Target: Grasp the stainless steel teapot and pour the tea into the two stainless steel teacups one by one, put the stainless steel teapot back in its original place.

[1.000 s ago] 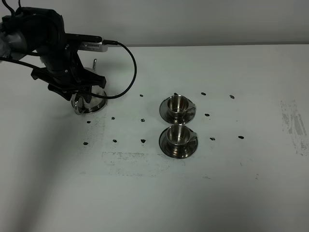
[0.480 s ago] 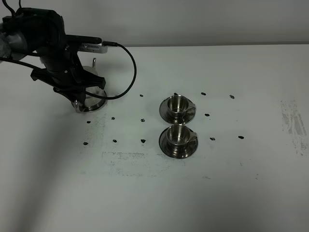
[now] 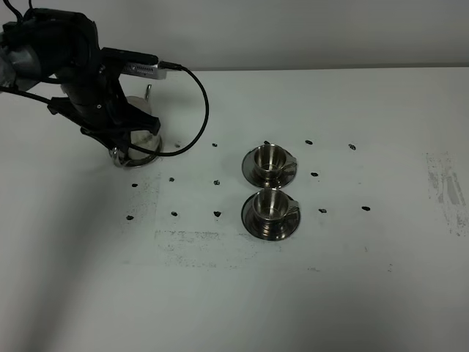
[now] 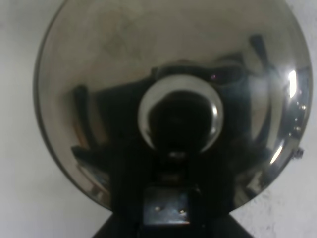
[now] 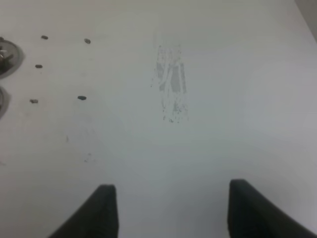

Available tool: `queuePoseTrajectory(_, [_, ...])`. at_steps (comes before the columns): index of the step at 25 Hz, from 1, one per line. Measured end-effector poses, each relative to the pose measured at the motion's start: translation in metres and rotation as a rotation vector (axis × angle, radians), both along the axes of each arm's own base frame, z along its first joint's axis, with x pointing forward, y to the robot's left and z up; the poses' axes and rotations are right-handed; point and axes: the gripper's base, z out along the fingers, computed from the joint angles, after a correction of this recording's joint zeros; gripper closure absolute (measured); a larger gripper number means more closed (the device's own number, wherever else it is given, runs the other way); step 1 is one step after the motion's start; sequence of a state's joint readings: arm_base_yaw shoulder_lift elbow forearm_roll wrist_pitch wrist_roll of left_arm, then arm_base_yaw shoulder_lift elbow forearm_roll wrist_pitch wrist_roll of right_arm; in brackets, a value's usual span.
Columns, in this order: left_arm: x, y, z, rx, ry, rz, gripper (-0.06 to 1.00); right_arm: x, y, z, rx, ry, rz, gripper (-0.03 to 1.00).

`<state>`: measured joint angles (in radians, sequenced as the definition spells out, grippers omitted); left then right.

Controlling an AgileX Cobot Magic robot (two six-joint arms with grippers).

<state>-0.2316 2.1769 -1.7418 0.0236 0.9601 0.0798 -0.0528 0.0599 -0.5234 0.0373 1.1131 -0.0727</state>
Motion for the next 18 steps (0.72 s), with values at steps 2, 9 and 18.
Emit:
queuePoseTrajectory(2, [-0.006, -0.005, 0.014, 0.007, -0.009, -0.051, 0.77, 0.000, 0.000, 0.000, 0.000, 0.000, 0.000, 0.49])
queuePoseTrajectory(9, [-0.027, -0.031, 0.058, 0.017, -0.062, -0.272, 0.77, 0.000, 0.000, 0.000, 0.000, 0.000, 0.000, 0.49])
queuePoseTrajectory(18, [-0.047, -0.082, 0.057, 0.053, -0.068, -0.619, 0.77, 0.000, 0.000, 0.000, 0.000, 0.000, 0.000, 0.49])
